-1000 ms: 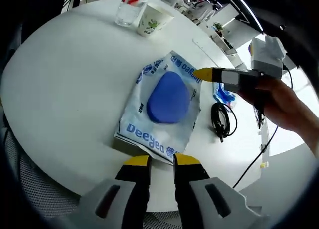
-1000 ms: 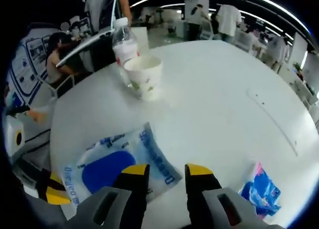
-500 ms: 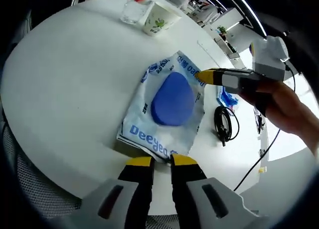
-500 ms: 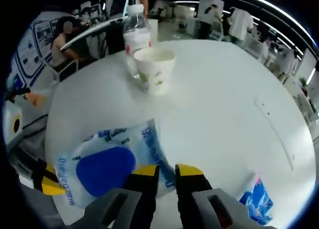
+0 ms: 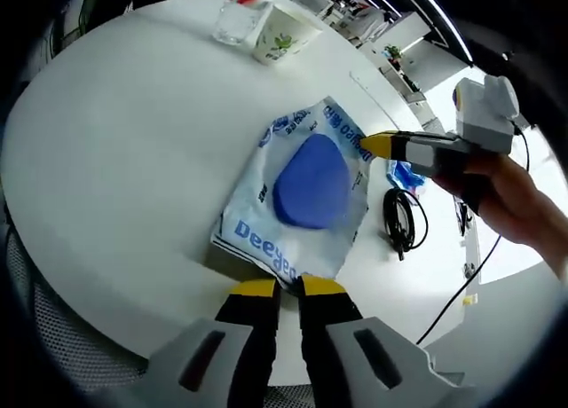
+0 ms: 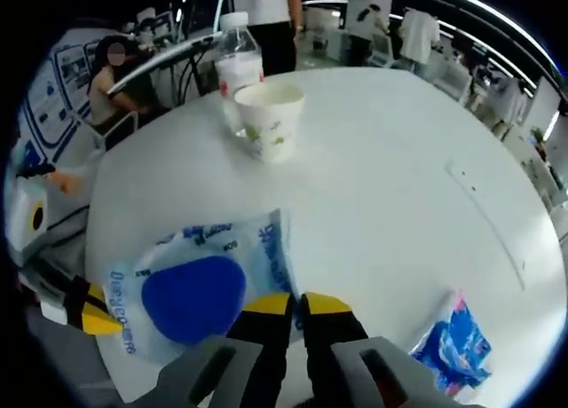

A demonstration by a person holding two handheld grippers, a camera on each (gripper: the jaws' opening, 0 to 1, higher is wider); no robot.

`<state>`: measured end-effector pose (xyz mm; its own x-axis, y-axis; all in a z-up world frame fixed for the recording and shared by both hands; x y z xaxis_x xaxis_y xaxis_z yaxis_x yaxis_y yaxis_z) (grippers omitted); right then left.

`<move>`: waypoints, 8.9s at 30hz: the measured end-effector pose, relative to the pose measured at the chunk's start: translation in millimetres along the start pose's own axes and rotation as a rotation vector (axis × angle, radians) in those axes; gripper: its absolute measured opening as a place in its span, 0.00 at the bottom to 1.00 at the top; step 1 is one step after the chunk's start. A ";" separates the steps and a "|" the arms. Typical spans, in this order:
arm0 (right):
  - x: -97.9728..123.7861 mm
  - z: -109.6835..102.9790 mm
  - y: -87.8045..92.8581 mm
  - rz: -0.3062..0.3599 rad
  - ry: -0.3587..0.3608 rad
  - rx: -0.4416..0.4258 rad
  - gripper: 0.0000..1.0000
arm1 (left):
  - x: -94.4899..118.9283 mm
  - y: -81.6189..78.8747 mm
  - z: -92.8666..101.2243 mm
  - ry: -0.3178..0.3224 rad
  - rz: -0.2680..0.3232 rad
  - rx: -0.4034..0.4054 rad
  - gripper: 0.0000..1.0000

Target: Arrange the tabletop items into an orderly group along one side of the table until the central work area is clear of visible clutter.

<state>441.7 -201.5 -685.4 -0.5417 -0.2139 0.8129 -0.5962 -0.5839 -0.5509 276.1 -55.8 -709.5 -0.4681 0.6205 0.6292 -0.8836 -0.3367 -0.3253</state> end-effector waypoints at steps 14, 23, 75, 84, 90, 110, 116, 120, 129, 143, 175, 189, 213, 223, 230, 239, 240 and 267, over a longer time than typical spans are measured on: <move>13.6 -1.7 15.2 0.009 0.000 -0.078 0.00 | 8.2 -3.0 -5.3 -0.021 0.012 -0.027 0.01; 22.2 -2.4 21.9 0.019 0.001 -0.117 0.00 | 13.5 -8.9 -11.2 -0.039 0.032 -0.024 0.00; 62.7 -55.0 78.2 -0.001 0.003 -0.441 0.00 | 23.3 -68.5 -46.0 -0.083 0.085 -0.183 0.00; 64.6 -56.2 86.2 -0.011 0.009 -0.532 0.00 | 21.4 -77.3 -46.5 -0.063 0.056 -0.250 0.00; 64.8 -57.2 87.1 -0.007 0.010 -0.523 0.00 | 22.2 -78.1 -46.9 -0.048 0.042 -0.266 0.00; 64.5 -56.8 83.9 0.014 -0.042 -0.558 0.12 | 40.4 -83.6 -52.2 0.044 -0.002 -0.355 0.09; 62.9 -54.3 86.2 0.014 -0.042 -0.568 0.13 | 41.8 -79.4 -54.2 0.062 -0.016 -0.349 0.11; 62.5 -54.1 87.3 0.010 -0.043 -0.571 0.14 | 41.4 -75.4 -55.9 0.068 -0.031 -0.356 0.12; 61.9 -54.8 88.2 0.007 -0.051 -0.577 0.17 | 42.3 -74.3 -57.6 0.083 -0.052 -0.374 0.13; 60.9 -59.9 95.9 0.010 -0.061 -0.583 0.20 | 40.1 -70.0 -57.6 0.096 -0.083 -0.481 0.15; 53.7 -63.2 95.8 0.006 -0.068 -0.578 0.07 | 32.4 -70.0 -60.4 0.119 -0.115 -0.491 0.05; 57.2 -51.7 87.4 0.026 -0.069 -0.559 0.00 | 26.6 -85.8 -48.5 0.125 -0.088 -0.487 0.00; 58.8 9.4 73.8 0.085 0.004 -0.522 0.00 | -17.1 -139.2 0.9 0.200 -0.037 -0.511 0.00; 45.9 31.3 60.1 0.085 0.017 -0.499 0.00 | -30.9 -149.0 0.1 0.205 -0.021 -0.470 0.00; 38.9 40.3 52.4 0.090 0.022 -0.495 0.00 | -40.8 -159.8 1.0 0.198 -0.015 -0.461 0.00; 27.3 48.7 51.6 0.086 0.034 -0.529 0.00 | -55.6 -173.3 -0.5 0.199 0.011 -0.419 0.00; 26.2 48.7 51.5 0.085 0.036 -0.528 0.00 | -57.5 -174.6 -1.4 0.198 0.017 -0.408 0.00; -5.1 62.8 42.5 0.068 0.124 -0.594 0.00 | -81.2 -189.3 -9.7 0.182 0.117 -0.237 0.00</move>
<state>456.3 -274.5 -701.1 -0.6341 -0.1218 0.7636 -0.7668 -0.0282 -0.6413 481.3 -35.6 -705.9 -0.5420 0.7111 0.4479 -0.7912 -0.2521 -0.5572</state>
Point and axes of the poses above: the point that each gripper's makers call its tool centre point, and the gripper's own axes: x roughly backward along the fingers, z roughly to its right, y roughly out of its underside, the point moved 7 cm from there along x, roughly backward along the fingers, and after that the axes turned 13 degrees about y, right-handed, at the moved point
